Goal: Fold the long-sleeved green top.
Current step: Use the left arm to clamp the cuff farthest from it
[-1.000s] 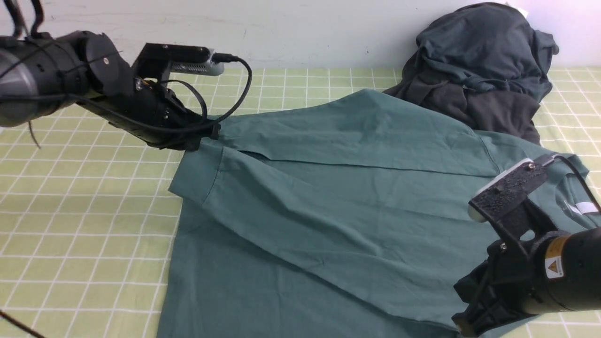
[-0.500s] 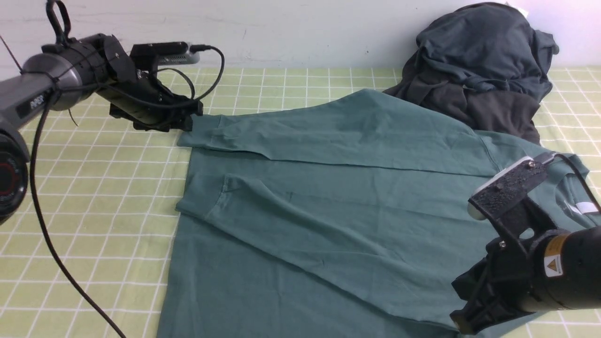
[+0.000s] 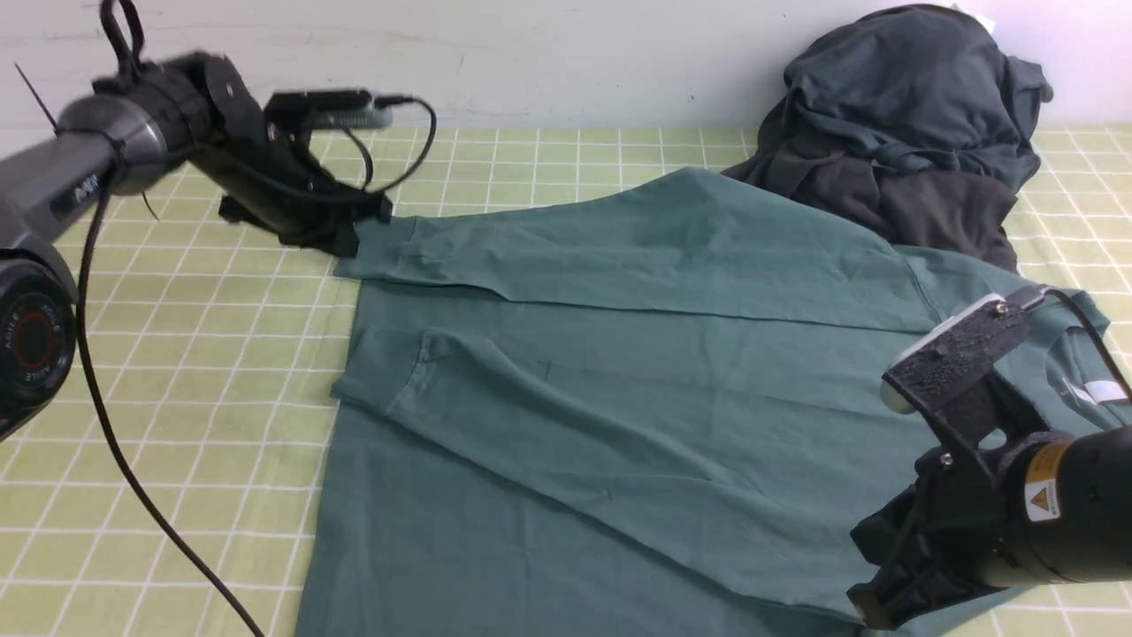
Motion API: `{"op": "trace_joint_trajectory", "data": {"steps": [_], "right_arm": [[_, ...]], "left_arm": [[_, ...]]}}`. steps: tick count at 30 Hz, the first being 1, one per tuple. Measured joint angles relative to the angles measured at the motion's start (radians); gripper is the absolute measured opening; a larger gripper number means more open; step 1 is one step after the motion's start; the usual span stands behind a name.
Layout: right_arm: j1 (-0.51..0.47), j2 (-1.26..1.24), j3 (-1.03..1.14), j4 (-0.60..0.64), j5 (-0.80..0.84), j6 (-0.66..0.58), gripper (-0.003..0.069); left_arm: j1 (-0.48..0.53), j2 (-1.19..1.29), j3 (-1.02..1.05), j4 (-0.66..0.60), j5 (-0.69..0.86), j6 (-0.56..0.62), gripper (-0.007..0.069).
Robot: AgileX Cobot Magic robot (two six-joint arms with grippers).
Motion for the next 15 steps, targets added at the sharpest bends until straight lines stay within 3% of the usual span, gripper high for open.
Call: {"op": "trace_joint_trajectory", "data": {"steps": [11, 15], "right_arm": [[0.0, 0.0, 0.0, 0.0, 0.0, 0.0, -0.0013], [0.0, 0.0, 0.0, 0.0, 0.0, 0.0, -0.0013]], "left_arm": [[-0.004, 0.012, -0.052, 0.014, 0.013, 0.001, 0.0024], [-0.004, 0.087, -0.051, 0.052, -0.055, 0.001, 0.0158]]}}
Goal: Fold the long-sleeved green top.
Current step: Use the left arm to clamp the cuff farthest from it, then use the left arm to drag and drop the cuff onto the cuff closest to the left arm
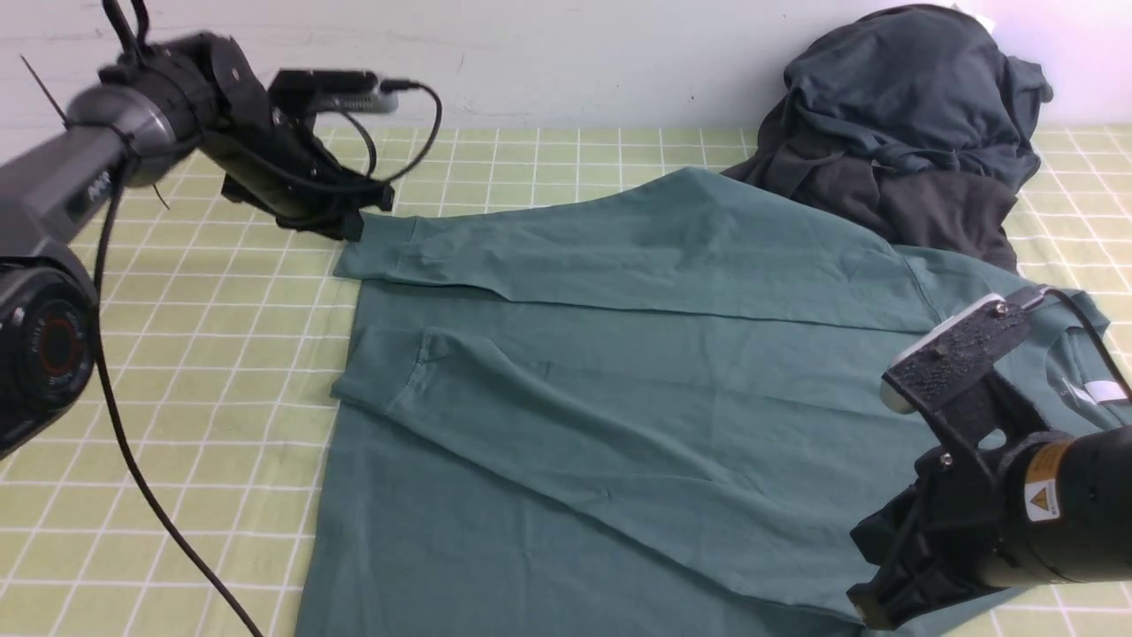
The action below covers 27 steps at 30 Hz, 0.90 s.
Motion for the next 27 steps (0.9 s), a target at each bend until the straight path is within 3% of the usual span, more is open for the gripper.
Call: {"op": "trace_joint_trajectory", "data": {"steps": [2, 3, 6, 9, 11, 14, 20, 27], "right_arm": [[0.0, 0.0, 0.0, 0.0, 0.0, 0.0, -0.0013], [0.0, 0.0, 0.0, 0.0, 0.0, 0.0, -0.0013], [0.0, 0.0, 0.0, 0.0, 0.0, 0.0, -0.0013], [0.0, 0.0, 0.0, 0.0, -0.001, 0.0, -0.0013], [0.0, 0.0, 0.0, 0.0, -0.003, 0.0, -0.0013], [0.0, 0.0, 0.0, -0.002, -0.003, 0.0, -0.0013], [0.0, 0.0, 0.0, -0.007, -0.004, 0.0, -0.0013], [0.0, 0.0, 0.0, -0.008, -0.003, 0.0, -0.0013]], "left_arm": [[0.0, 0.021, 0.0, 0.003, -0.014, 0.001, 0.0218], [0.0, 0.038, 0.0, 0.003, -0.026, 0.001, 0.0286], [0.0, 0.056, 0.0, 0.006, -0.031, 0.0, 0.0323], [0.0, 0.058, -0.002, 0.002, -0.033, 0.0, 0.0284], [-0.005, 0.059, -0.004, -0.005, -0.024, 0.0, 0.0139], [-0.015, 0.046, -0.003, -0.001, -0.007, 0.0, 0.0036], [-0.031, -0.051, 0.002, 0.006, 0.107, -0.001, 0.0027], [-0.073, -0.24, 0.011, 0.014, 0.378, -0.049, 0.0027]]}}
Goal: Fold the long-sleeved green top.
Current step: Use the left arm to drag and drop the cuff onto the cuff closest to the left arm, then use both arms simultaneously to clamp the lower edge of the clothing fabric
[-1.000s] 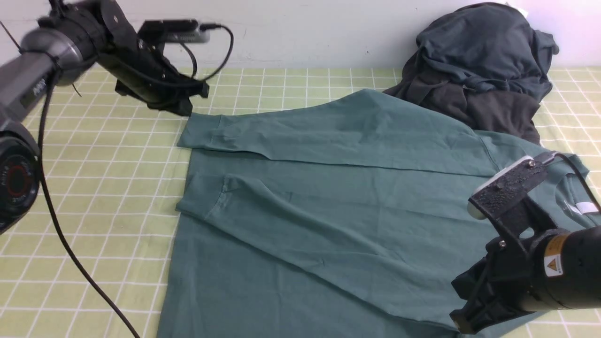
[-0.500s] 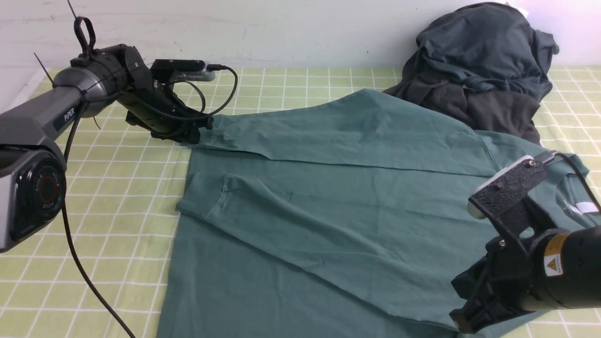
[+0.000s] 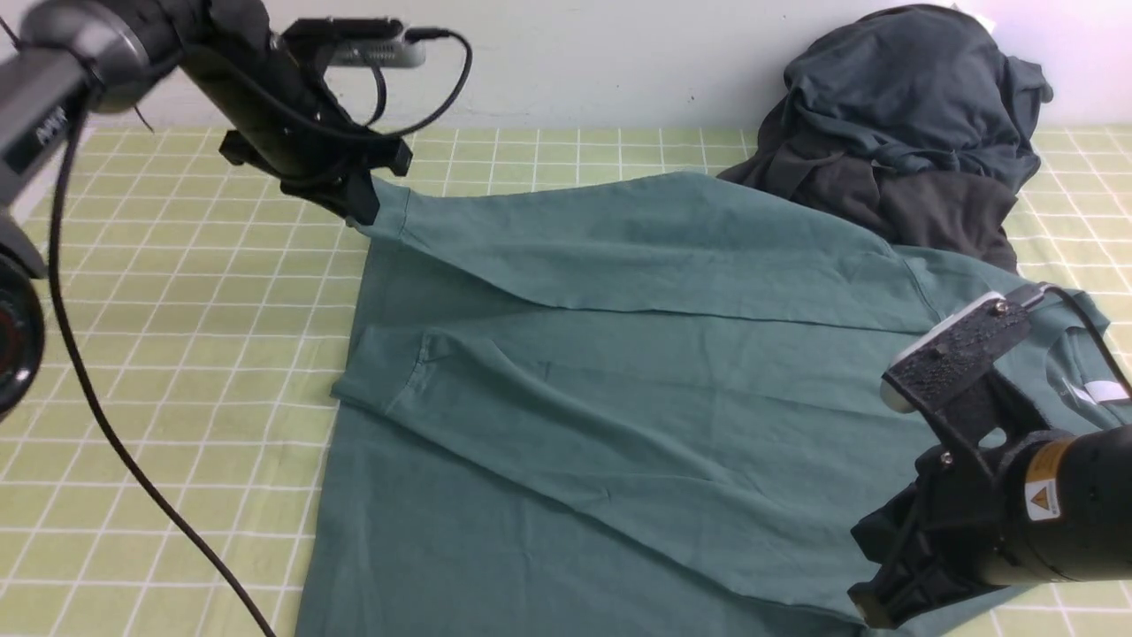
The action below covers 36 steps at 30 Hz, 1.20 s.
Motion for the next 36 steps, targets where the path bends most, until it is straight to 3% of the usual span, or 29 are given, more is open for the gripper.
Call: {"op": "trace_joint_trajectory", "data": {"steps": [3, 12, 20, 22, 31, 33, 36], "right_arm": [[0.0, 0.0, 0.0, 0.0, 0.002, 0.0, -0.0013], [0.0, 0.0, 0.0, 0.0, 0.024, 0.0, -0.0013], [0.0, 0.0, 0.0, 0.0, 0.024, 0.0, -0.0013], [0.0, 0.0, 0.0, 0.001, 0.024, -0.001, -0.0013], [0.0, 0.0, 0.0, 0.012, 0.113, -0.001, -0.0013], [0.0, 0.0, 0.0, 0.019, 0.121, -0.001, -0.0013], [0.0, 0.0, -0.001, 0.022, 0.144, -0.001, -0.0013]], "left_arm": [[-0.012, -0.054, 0.048, 0.024, 0.002, -0.015, 0.0027], [-0.038, -0.262, 0.547, 0.048, 0.016, -0.042, 0.0027], [-0.068, -0.28, 0.735, 0.077, -0.007, -0.032, 0.0042], [-0.087, -0.286, 0.759, 0.114, -0.007, -0.03, 0.0068], [-0.164, -0.525, 0.982, 0.201, -0.084, -0.015, 0.0392], [-0.198, -0.584, 1.046, 0.21, -0.128, 0.018, 0.0419], [-0.31, -0.711, 1.265, 0.22, -0.282, 0.224, 0.045]]}}
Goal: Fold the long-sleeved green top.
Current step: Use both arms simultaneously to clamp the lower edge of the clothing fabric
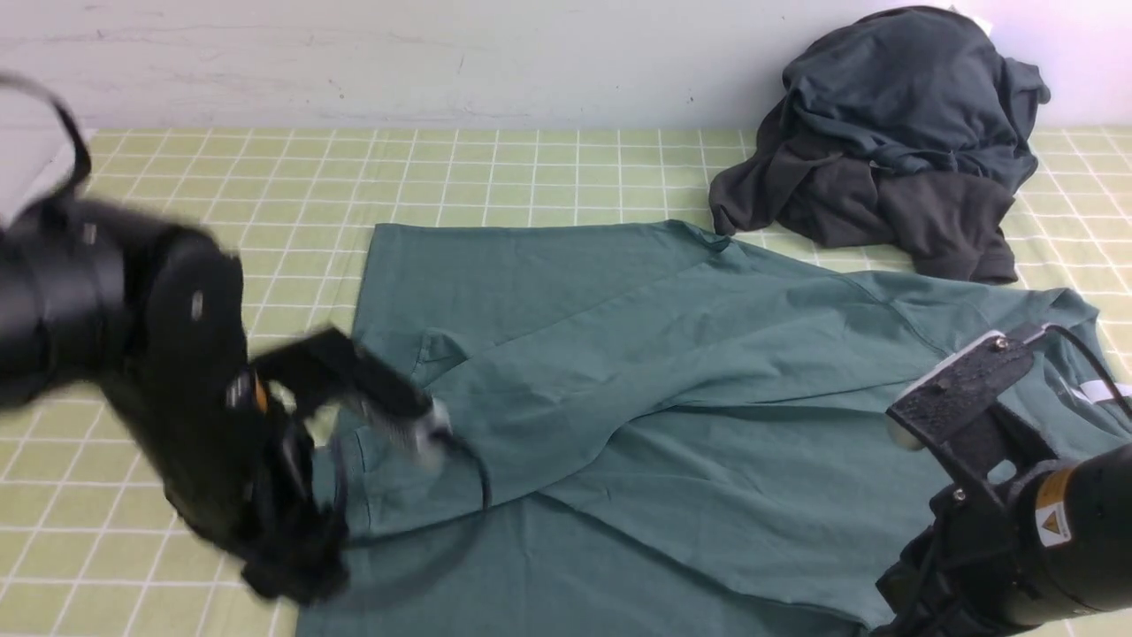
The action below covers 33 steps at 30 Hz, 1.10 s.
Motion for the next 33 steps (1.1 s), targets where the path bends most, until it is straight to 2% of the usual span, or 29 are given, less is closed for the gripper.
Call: {"op": "trace_joint_trajectory", "data": {"steps": [3, 5, 9, 13, 15, 18, 19, 20, 22, 27, 33], "right_arm": [[0.0, 0.0, 0.0, 0.001, 0.01, 0.0, -0.0013], [0.0, 0.0, 0.0, 0.001, 0.012, 0.0, -0.0013], [0.0, 0.0, -0.001, 0.005, 0.013, 0.0, -0.0013], [0.0, 0.0, -0.001, 0.005, 0.014, 0.0, -0.0013], [0.0, 0.0, -0.001, 0.005, 0.014, 0.0, -0.0013], [0.0, -0.001, -0.001, 0.005, 0.017, -0.008, -0.0013], [0.0, -0.002, -0.002, 0.005, 0.018, -0.01, -0.0013], [0.0, -0.011, -0.002, 0.006, 0.027, -0.027, -0.0013], [0.0, -0.04, -0.002, 0.007, 0.038, -0.064, -0.0013], [0.0, -0.147, -0.002, -0.027, 0.009, -0.161, -0.0013], [0.0, -0.191, -0.002, -0.226, 0.007, -0.292, 0.001]], "left_arm": [[-0.089, -0.053, 0.149, 0.0, -0.075, 0.201, 0.0451], [-0.127, -0.056, 0.221, -0.004, -0.114, 0.294, 0.0451], [-0.152, -0.025, 0.296, -0.051, -0.219, 0.358, 0.0424], [-0.152, 0.013, 0.295, -0.079, -0.268, 0.357, 0.0346], [-0.152, 0.022, 0.292, -0.072, -0.276, 0.353, 0.0284], [-0.152, 0.028, 0.281, -0.051, -0.276, 0.341, 0.0153], [-0.152, 0.028, 0.279, -0.051, -0.274, 0.336, 0.0143], [-0.152, 0.027, 0.27, -0.05, -0.26, 0.316, 0.0078], [-0.152, 0.018, 0.26, -0.07, -0.21, 0.277, 0.0026], [-0.153, -0.069, 0.227, -0.067, -0.104, 0.15, 0.0006], [-0.153, -0.184, 0.215, 0.006, -0.038, 0.049, 0.0006]]}}
